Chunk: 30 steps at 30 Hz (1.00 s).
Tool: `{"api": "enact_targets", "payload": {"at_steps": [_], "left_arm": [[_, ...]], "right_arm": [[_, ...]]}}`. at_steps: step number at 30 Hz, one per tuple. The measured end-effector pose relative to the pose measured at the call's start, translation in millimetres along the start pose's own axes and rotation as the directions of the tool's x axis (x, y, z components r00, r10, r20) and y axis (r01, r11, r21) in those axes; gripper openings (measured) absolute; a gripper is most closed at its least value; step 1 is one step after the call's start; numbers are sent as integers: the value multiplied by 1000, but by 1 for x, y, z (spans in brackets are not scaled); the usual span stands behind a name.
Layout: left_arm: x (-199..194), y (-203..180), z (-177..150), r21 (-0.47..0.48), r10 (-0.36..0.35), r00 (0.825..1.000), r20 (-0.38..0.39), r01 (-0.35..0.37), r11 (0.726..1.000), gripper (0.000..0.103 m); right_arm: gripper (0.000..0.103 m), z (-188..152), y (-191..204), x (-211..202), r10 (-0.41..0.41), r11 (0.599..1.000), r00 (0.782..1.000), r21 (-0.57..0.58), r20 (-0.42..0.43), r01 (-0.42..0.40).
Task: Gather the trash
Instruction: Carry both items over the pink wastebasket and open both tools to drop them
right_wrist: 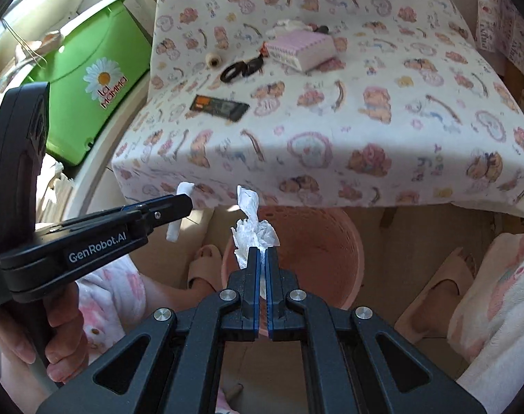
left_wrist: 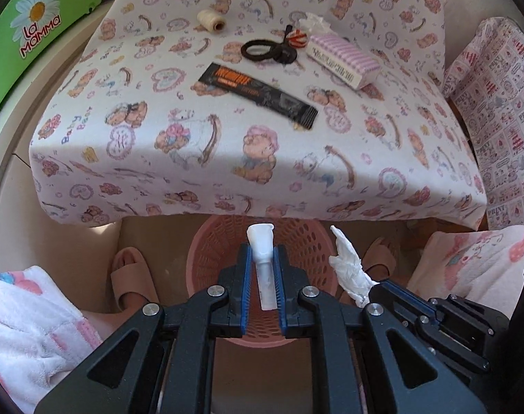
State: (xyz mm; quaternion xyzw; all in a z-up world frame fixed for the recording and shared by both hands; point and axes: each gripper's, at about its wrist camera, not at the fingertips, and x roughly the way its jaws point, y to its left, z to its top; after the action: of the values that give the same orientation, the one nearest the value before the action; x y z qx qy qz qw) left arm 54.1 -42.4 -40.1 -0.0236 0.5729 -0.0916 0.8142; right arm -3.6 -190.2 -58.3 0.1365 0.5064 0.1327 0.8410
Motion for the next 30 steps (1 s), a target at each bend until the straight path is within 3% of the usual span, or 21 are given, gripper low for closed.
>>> {"api": "enact_targets", "payload": {"at_steps": [9, 14, 19, 22, 24, 26, 28, 30], "left_arm": [[61, 22, -18, -79, 31, 991, -129, -42, 996, 12], [90, 27, -33, -65, 47, 981, -189, -60, 996, 12], [113, 37, -38, -80, 23, 970, -244, -44, 996, 12], [124, 41, -37, -78, 50, 965, -258, -72, 994, 13], [131, 42, -39, -77, 79, 956, -283, -105, 991, 22], [131, 43, -42, -78, 83, 953, -292, -110, 991, 24], [132, 41, -44, -57, 105, 952, -289, -126, 990, 28], [131, 38, -44, -38, 125, 954, -274, -141, 989, 36]], "right_arm": [[3, -5, -31, 87, -76, 991, 984, 96, -162, 92], [3, -10, -45, 120, -175, 974, 967, 107, -186, 197], [3, -18, -56, 145, -132, 977, 962, 132, -241, 167], [4, -20, -58, 150, -131, 974, 958, 150, -253, 173], [5, -21, -64, 152, -119, 969, 959, 179, -256, 168], [14, -22, -69, 153, -111, 962, 959, 215, -261, 170], [36, -24, -74, 153, -115, 955, 958, 236, -263, 180], [44, -27, -77, 154, -127, 952, 958, 239, -256, 190]]}}
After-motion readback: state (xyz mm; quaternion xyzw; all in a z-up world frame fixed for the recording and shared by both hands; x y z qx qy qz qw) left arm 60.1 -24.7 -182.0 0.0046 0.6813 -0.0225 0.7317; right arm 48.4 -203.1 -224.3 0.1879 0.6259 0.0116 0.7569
